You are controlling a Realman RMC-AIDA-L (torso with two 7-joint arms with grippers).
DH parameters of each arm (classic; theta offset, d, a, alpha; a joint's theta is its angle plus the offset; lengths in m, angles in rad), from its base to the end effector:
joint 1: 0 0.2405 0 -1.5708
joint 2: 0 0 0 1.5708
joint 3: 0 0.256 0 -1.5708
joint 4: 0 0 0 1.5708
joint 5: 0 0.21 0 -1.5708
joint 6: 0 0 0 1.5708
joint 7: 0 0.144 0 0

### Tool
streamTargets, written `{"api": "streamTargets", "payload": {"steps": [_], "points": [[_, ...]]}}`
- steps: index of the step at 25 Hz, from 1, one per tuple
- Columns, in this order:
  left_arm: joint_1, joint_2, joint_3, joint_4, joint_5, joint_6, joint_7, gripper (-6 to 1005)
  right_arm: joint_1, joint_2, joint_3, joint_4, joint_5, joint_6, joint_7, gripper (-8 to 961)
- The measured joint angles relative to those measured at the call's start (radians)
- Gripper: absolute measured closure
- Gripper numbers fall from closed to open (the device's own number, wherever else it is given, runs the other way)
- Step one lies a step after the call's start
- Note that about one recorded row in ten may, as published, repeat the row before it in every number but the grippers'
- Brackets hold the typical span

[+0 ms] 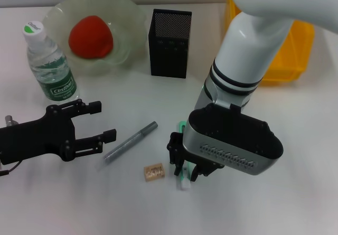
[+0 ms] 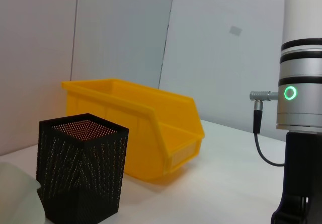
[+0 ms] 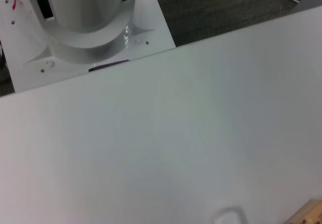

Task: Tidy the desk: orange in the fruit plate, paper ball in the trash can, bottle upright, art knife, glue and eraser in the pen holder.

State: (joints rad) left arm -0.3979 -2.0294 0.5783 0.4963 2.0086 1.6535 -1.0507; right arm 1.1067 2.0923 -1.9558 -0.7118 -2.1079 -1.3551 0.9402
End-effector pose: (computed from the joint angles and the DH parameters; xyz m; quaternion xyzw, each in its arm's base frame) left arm -0.3137 0.2741 0.0042 -0.9342 -0.1763 -0.2662 0.1589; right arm 0.1102 0.3316 -0.1319 0.7914 0.5420 0.1724 0.2241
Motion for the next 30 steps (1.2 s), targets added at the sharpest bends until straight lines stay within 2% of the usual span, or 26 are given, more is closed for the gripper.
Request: {"api": "streamTargets", "payload": {"steps": [17,30], "points": [[0.002,0.000,0.000,0.004,-0.002,0.003,0.000,219,0.001,0.000,-0.002,0.003,0.001,-0.005,0.000,741],[0.002,0.000,-0.002,0.004,-0.004,0.006,0.000,219,0.001,0.000,-0.010,0.002,-0.011,0.001,0.025,751]]}}
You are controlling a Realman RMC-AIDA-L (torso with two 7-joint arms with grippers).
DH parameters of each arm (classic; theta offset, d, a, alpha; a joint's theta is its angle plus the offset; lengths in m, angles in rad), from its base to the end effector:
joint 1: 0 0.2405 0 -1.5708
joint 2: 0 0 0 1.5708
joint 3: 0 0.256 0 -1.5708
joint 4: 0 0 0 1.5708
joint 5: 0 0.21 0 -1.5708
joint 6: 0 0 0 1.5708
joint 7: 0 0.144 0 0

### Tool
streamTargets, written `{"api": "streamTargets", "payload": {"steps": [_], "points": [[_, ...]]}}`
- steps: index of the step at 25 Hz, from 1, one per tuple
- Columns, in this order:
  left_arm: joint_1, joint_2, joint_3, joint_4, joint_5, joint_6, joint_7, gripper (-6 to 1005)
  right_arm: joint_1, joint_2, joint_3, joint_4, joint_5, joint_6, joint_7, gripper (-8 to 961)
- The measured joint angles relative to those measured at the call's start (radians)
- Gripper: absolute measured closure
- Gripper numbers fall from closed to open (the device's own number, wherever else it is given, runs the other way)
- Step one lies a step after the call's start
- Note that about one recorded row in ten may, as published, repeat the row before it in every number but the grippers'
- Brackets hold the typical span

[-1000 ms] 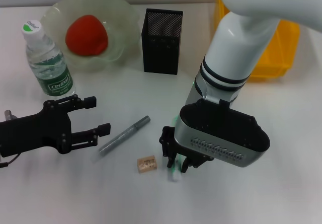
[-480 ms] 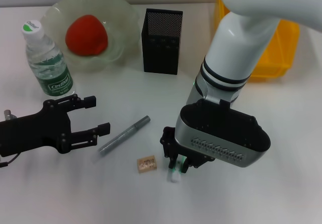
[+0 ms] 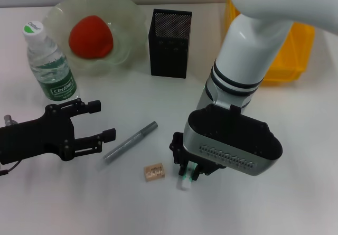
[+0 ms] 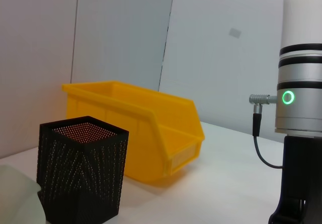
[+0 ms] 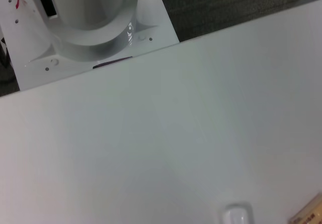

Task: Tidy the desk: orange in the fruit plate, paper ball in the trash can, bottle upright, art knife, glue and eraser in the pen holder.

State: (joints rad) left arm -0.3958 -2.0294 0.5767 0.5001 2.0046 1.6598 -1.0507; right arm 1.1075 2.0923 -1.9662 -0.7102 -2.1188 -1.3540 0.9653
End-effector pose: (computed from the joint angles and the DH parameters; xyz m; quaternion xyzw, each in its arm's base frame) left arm -0.3134 0.2738 0.0054 -0.9336 -0.1750 -0.2688 0.1598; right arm 0.1127 0.3318 -0.1318 0.7936 0.5348 0.1831 0.2252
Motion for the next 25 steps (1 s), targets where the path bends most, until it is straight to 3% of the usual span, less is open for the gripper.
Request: {"api": "streamTargets", "payload": {"steps": [25], "points": [[0.000,-0.002,-0.002,0.001,-0.001,-0.005,0.000,220,-0.007,0.000,-0.009,-0.009,-0.012,0.020,0.024,769]]}}
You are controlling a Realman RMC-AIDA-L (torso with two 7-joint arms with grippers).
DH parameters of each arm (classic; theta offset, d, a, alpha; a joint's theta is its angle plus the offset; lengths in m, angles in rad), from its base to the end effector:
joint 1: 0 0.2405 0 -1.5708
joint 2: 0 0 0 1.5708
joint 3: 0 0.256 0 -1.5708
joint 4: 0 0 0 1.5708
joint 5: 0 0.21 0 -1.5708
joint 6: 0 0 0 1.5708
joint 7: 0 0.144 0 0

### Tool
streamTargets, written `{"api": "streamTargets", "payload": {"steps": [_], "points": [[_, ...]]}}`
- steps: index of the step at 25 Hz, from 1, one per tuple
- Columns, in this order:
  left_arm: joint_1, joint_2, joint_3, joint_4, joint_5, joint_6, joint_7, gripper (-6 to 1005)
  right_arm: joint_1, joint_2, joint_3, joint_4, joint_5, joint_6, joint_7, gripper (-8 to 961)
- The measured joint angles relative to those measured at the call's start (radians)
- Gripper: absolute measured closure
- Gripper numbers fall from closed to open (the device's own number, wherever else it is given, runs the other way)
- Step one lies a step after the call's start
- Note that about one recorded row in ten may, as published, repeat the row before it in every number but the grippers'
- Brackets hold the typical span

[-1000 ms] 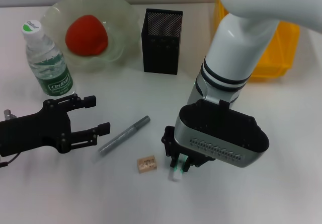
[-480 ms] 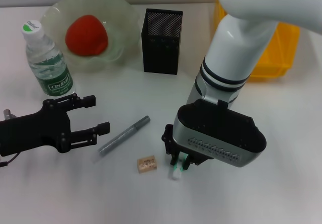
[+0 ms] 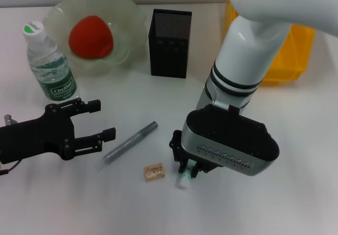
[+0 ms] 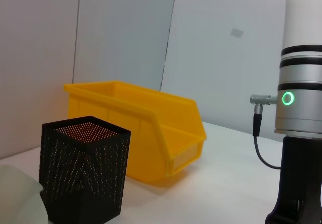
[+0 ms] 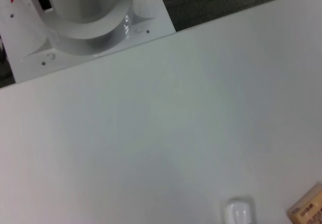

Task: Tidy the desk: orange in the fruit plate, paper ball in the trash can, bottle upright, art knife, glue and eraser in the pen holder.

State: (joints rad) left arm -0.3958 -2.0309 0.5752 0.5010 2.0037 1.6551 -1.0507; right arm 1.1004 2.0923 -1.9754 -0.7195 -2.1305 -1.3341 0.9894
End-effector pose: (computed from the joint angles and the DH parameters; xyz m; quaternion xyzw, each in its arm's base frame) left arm -0.3135 0.2744 0.0052 -0.9332 -0.1757 -0.2684 0.1622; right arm 0.1138 0.3332 -0.1331 0.7965 0.5317 0.1908 0.2156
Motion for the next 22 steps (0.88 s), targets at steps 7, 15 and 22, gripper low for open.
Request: {"api": "streamTargets", "payload": {"steps": [7,15,22], "points": [[0.000,0.003,0.000,0.001,-0.010,0.002,0.000,220,-0.017,-0.002,0.028,-0.025,-0.001,-0.016,0.023,771],[0.021,0.018,0.000,0.002,-0.052,0.024,-0.003,220,-0.118,-0.006,0.313,-0.146,-0.069,-0.146,0.087,770],[0.023,0.028,0.000,-0.004,-0.067,0.055,-0.005,245,-0.247,-0.008,0.486,-0.215,0.004,-0.148,0.108,770]]}}
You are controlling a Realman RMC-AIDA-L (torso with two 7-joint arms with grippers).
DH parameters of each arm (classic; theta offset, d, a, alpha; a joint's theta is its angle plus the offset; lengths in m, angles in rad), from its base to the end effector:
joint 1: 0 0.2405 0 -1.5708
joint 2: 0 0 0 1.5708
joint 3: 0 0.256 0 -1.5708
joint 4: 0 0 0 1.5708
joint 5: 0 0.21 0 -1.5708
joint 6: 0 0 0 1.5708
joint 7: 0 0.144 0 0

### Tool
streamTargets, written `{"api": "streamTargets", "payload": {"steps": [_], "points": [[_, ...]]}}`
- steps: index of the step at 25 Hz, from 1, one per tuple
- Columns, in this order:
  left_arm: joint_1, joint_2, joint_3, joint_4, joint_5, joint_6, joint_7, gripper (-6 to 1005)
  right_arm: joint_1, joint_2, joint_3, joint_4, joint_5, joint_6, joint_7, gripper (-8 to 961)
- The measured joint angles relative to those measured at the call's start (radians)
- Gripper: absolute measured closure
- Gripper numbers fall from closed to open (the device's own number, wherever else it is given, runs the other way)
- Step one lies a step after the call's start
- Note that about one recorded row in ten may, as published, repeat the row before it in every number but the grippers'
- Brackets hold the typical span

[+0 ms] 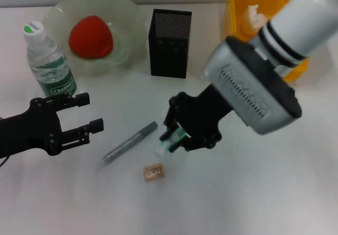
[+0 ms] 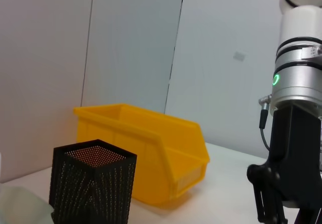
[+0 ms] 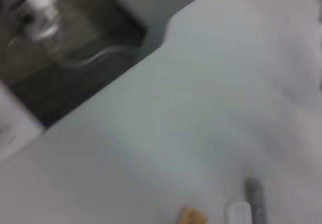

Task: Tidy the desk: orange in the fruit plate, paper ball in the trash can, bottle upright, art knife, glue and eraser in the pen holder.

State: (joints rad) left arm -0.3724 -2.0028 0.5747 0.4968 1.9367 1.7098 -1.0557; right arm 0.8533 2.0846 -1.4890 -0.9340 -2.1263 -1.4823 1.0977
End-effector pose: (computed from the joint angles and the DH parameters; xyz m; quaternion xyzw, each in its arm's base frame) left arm -0.3155 0.2699 0.0223 -0.9229 -0.1742 -0.2968 0.1729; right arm 0.1133 0.3483 -0.0765 0.9290 0.3599 0.0352 0.0786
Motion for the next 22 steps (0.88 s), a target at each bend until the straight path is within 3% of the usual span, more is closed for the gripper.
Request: {"api": "streamTargets", "payload": {"steps": [4,14,16,22], "points": [[0.001,-0.001,-0.001,-0.001,-0.007,0.003,0.002,294,-0.052,-0.002,0.044,-0.024,0.052,0.000,0.010,770],[-0.004,-0.016,-0.001,-0.003,-0.010,0.020,0.012,292,-0.181,-0.001,0.153,-0.027,0.195,0.013,-0.003,770],[-0.005,-0.017,-0.001,-0.003,-0.010,0.029,0.015,292,-0.233,-0.002,0.192,-0.026,0.263,0.009,-0.020,770],[-0.009,-0.022,-0.001,-0.003,-0.025,0.033,0.017,292,-0.284,-0.002,0.228,0.026,0.366,0.010,-0.080,771]]}}
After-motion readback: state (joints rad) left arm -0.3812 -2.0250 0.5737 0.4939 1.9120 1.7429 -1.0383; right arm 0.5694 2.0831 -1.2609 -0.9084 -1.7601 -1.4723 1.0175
